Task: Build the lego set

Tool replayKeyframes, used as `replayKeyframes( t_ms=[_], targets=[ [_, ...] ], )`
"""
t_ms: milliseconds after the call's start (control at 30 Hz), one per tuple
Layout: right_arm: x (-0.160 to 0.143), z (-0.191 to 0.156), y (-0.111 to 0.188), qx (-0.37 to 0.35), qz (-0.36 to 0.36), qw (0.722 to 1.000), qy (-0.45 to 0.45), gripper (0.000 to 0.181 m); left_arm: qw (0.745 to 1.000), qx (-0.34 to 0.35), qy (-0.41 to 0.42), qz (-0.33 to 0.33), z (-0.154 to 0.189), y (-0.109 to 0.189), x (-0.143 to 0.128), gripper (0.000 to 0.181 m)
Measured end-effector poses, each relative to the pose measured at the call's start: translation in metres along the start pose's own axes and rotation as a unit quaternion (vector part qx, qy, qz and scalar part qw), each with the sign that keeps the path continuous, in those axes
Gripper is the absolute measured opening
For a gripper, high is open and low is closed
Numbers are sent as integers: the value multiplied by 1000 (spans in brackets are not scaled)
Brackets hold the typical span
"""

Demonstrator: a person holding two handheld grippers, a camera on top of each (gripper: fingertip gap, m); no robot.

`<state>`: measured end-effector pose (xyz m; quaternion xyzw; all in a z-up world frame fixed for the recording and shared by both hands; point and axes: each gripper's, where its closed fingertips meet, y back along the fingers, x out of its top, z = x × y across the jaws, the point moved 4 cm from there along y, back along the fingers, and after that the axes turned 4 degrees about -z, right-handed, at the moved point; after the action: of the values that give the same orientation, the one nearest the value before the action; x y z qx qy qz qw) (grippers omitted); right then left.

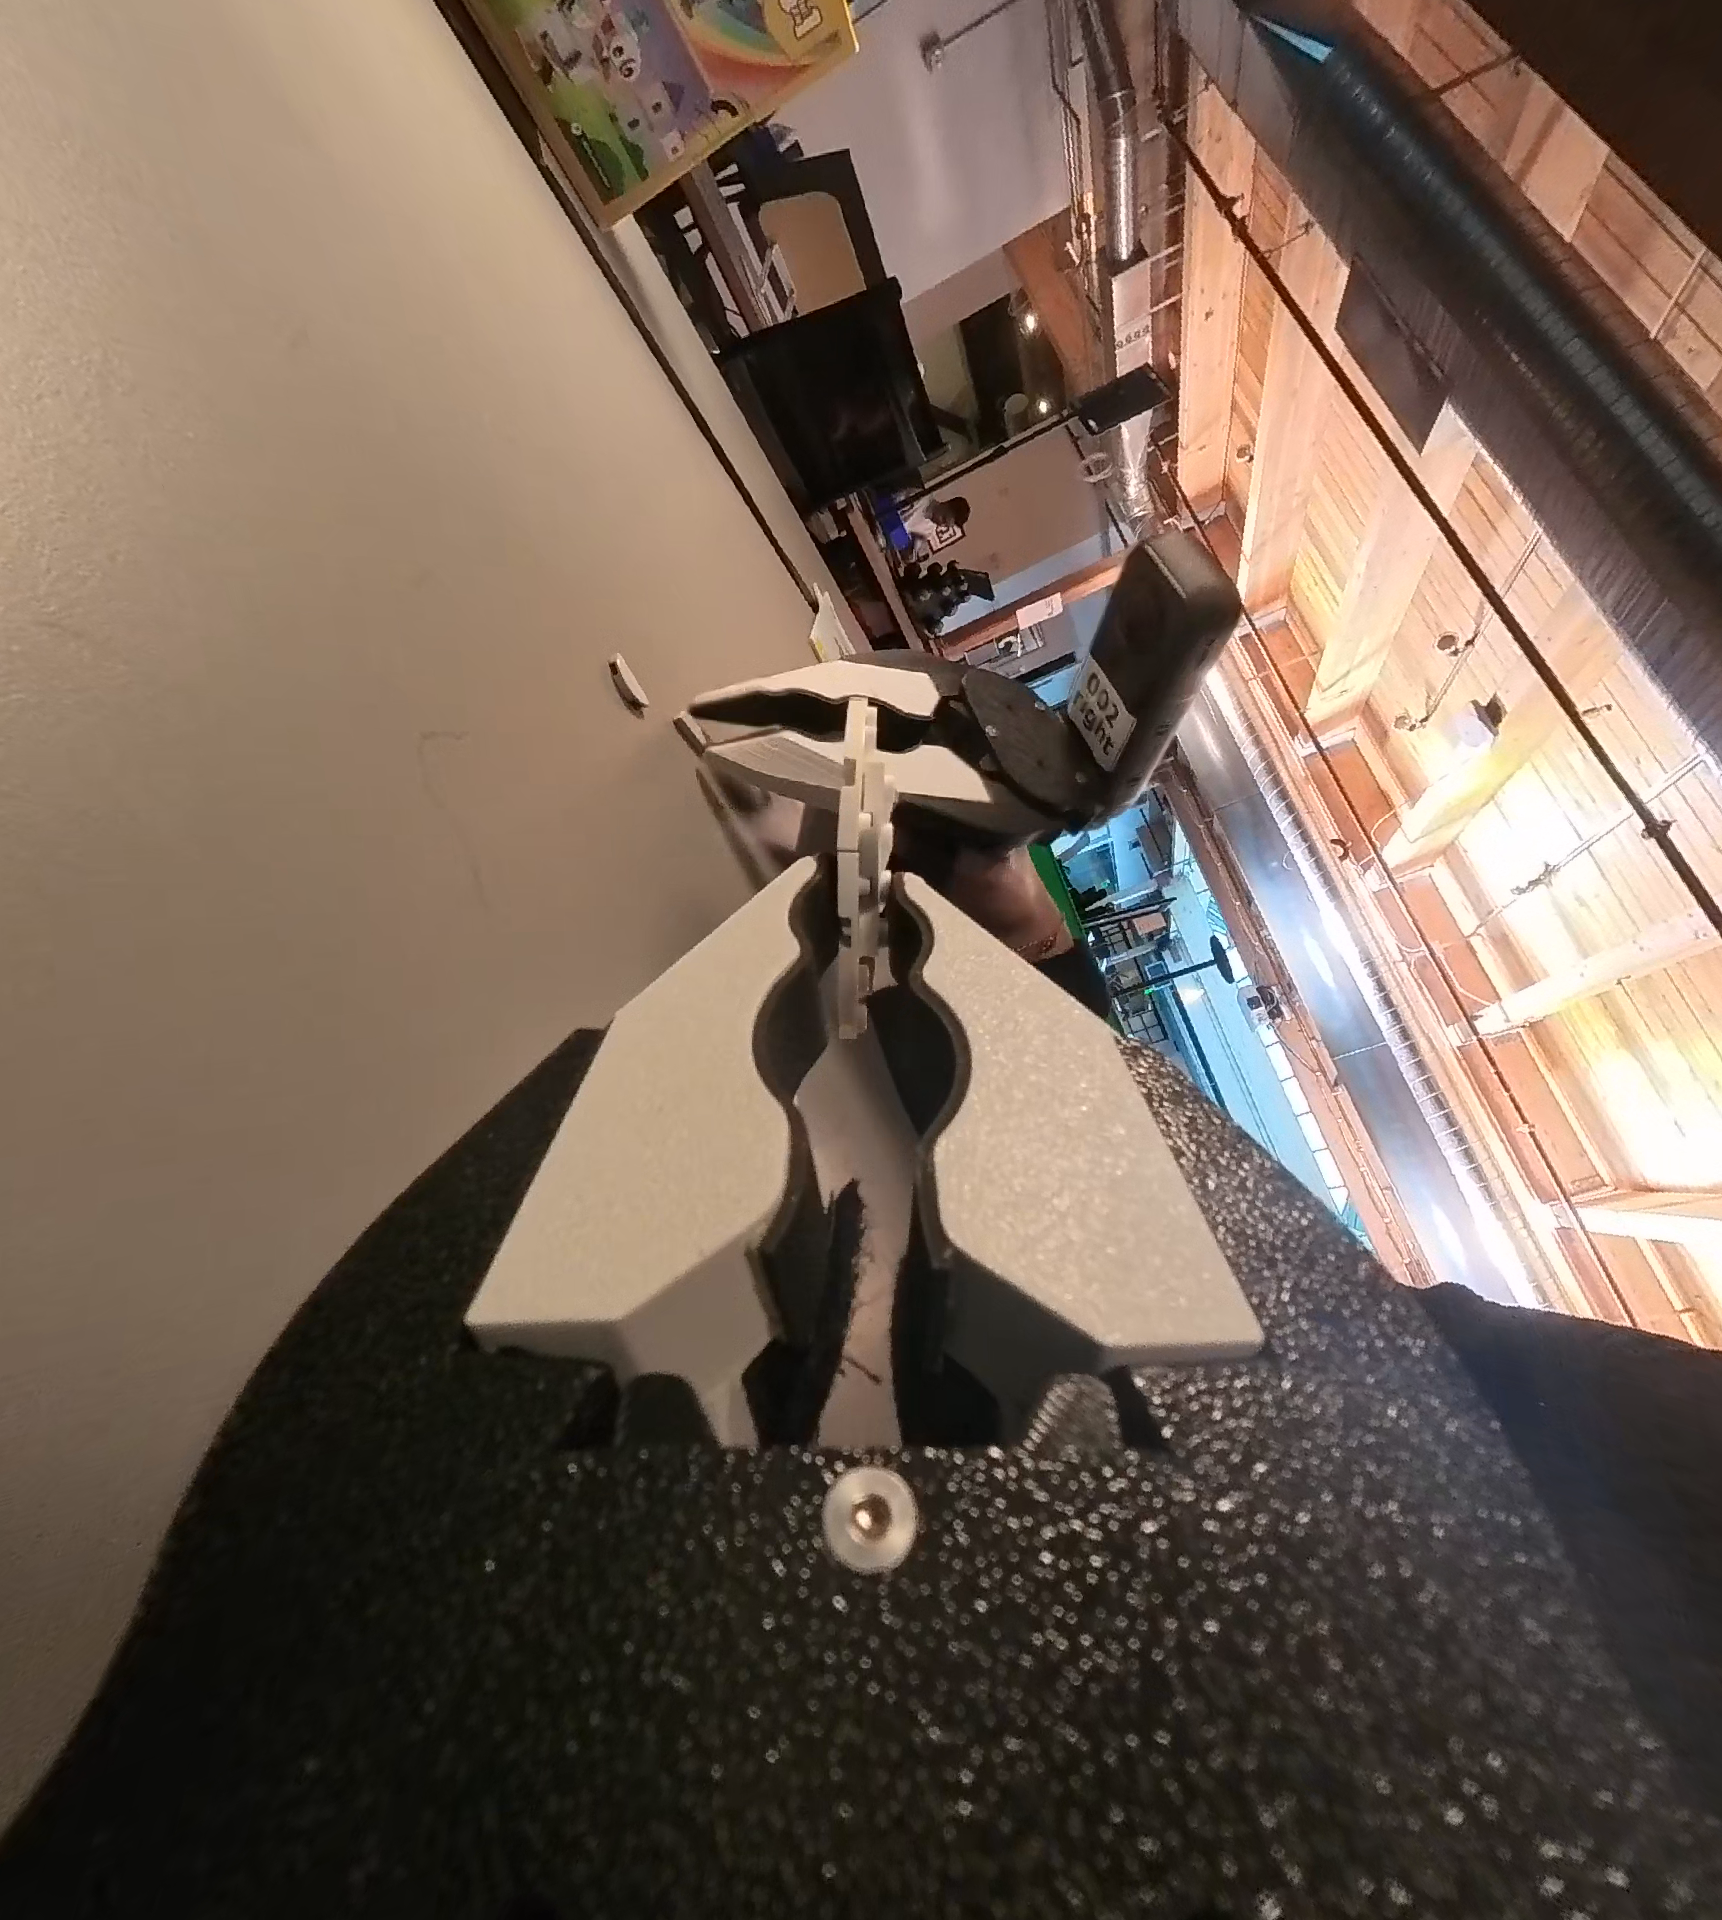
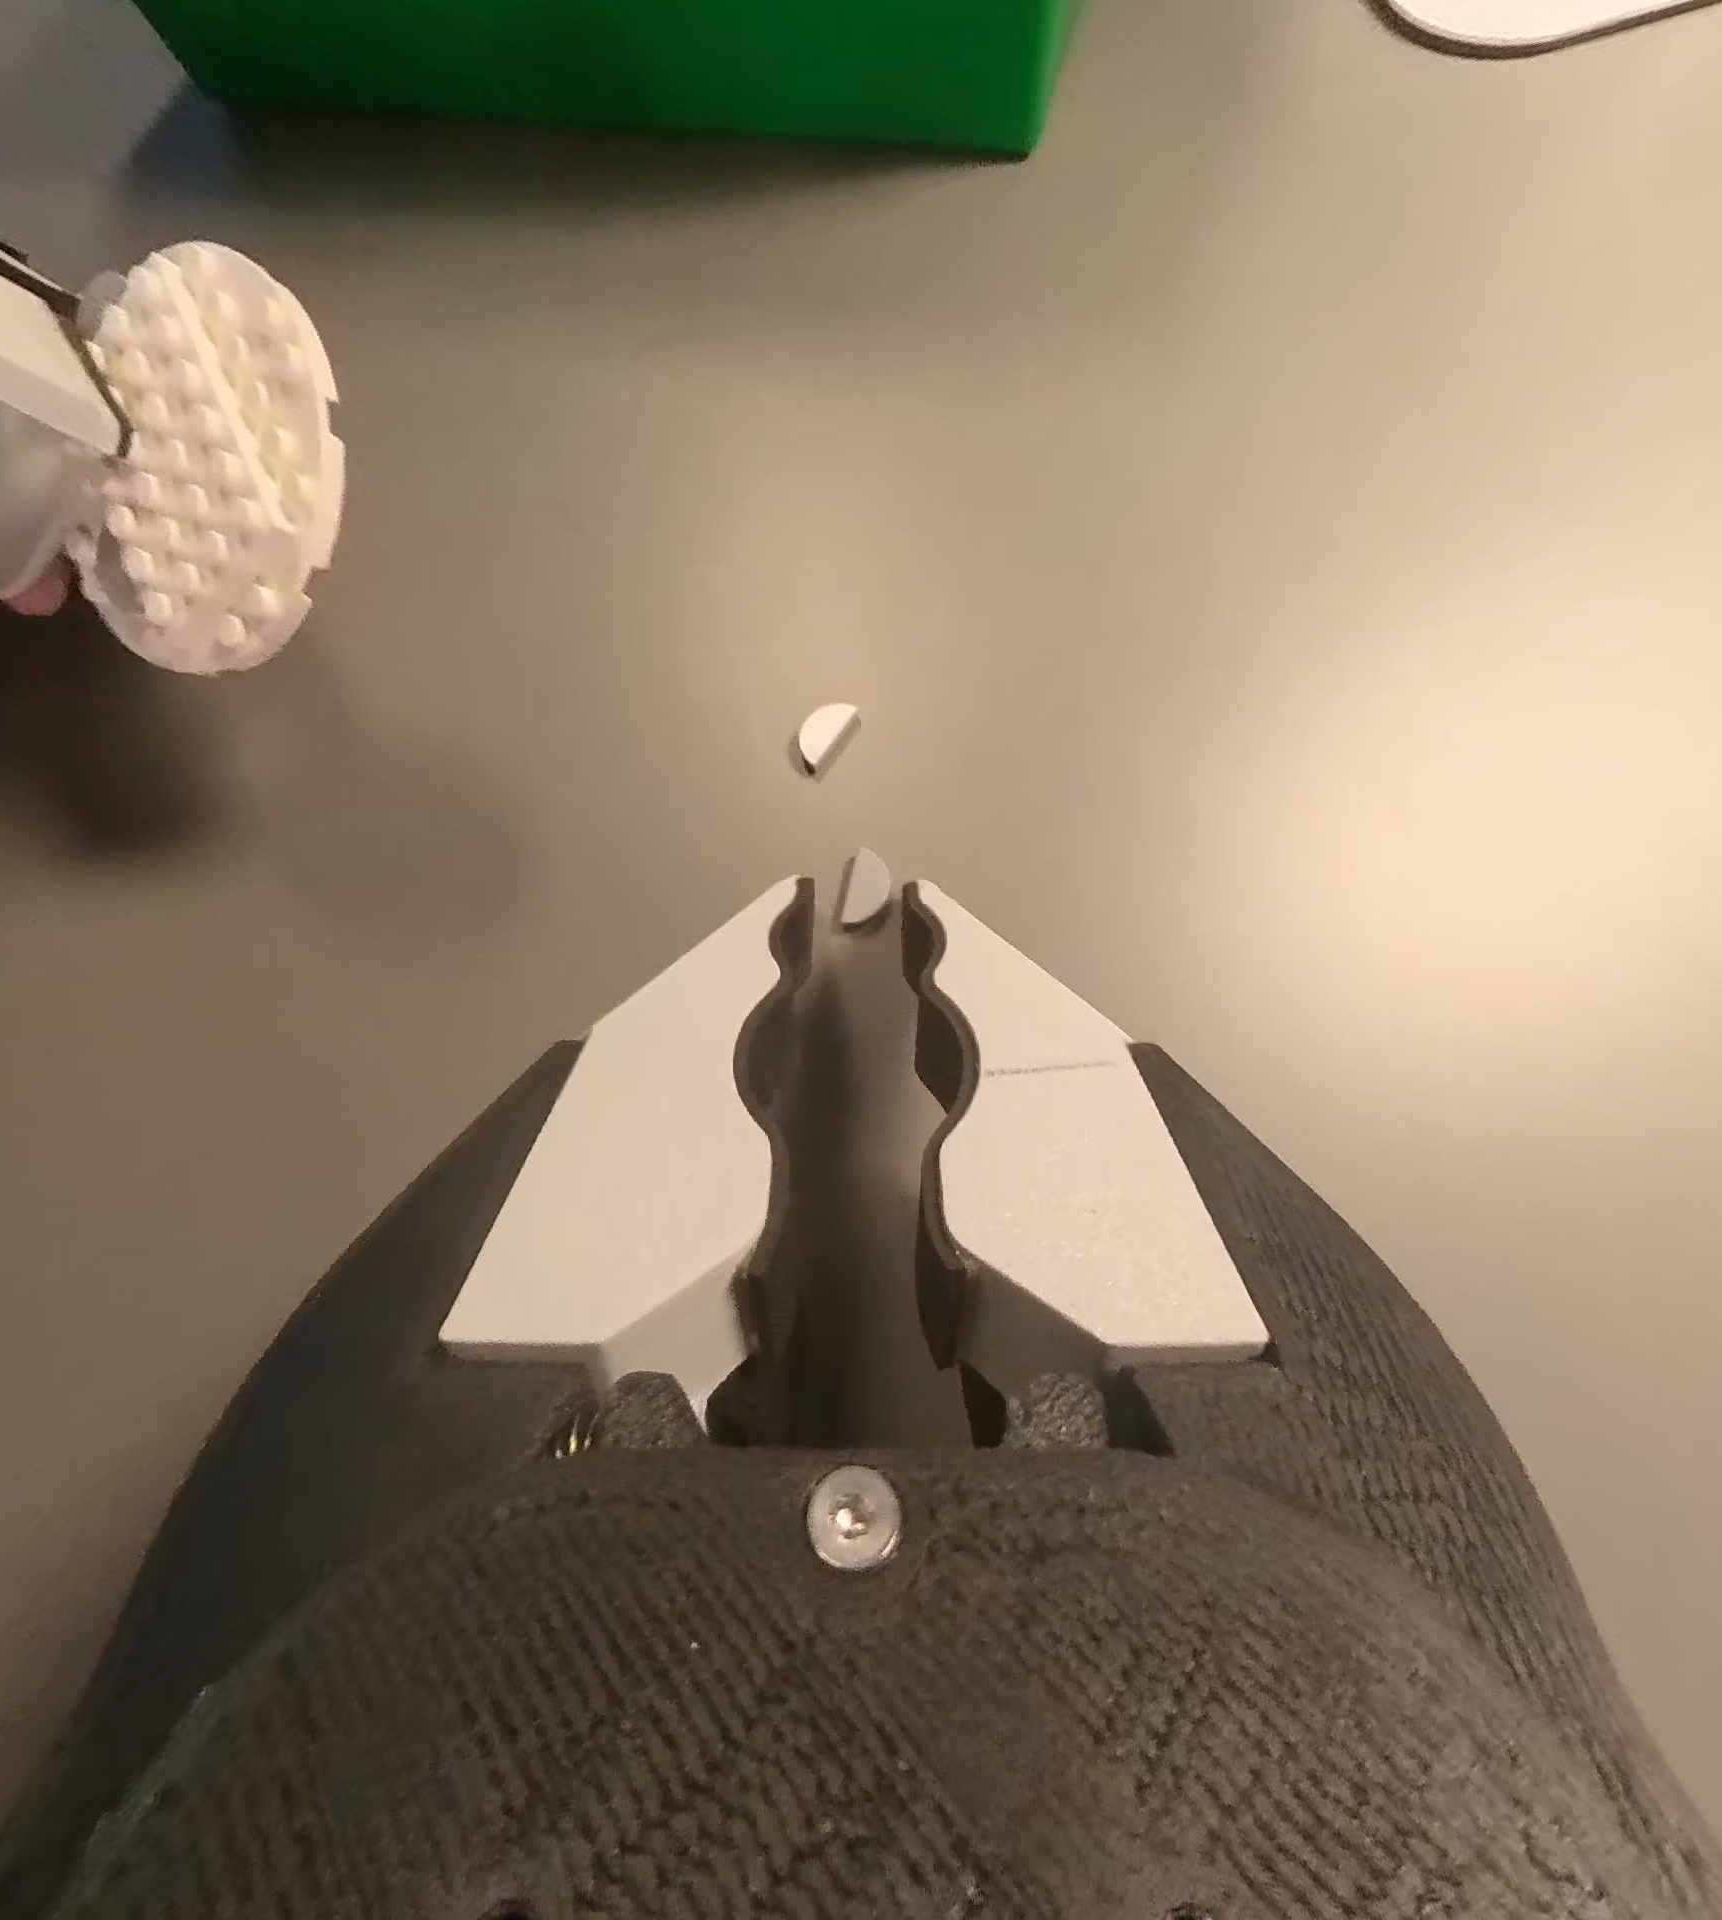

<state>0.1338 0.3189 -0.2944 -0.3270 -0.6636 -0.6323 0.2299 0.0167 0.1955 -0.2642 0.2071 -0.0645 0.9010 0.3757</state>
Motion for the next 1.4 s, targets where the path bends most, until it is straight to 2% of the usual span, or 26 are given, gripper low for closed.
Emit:
replayKeyframes(
  t_ms=[167,333,500,567,700,867,1400],
  targets=[
    [1,-1,-2,-23,-4,999,27,7,1000,-2,5,-1,0,0,0,6],
    [5,-3,-2,-20,1,999,35,6,1000,-14,27,10,-1,2,3,6],
    [64,-46,17,50,126,987,88,5,998,-18,43,37,-2,5,6,6],
    [84,-69,20,76,146,978,126,5,997,-26,56,38,-1,5,5,6],
    [98,-89,5,73,105,972,199,5,996,-38,67,40,-1,6,5,5],
    [98,-91,-12,78,66,971,217,6,995,-49,71,40,1,7,5,5],
    [98,-95,-13,60,32,967,247,7,996,-47,65,32,1,5,3,5]
  ],
)
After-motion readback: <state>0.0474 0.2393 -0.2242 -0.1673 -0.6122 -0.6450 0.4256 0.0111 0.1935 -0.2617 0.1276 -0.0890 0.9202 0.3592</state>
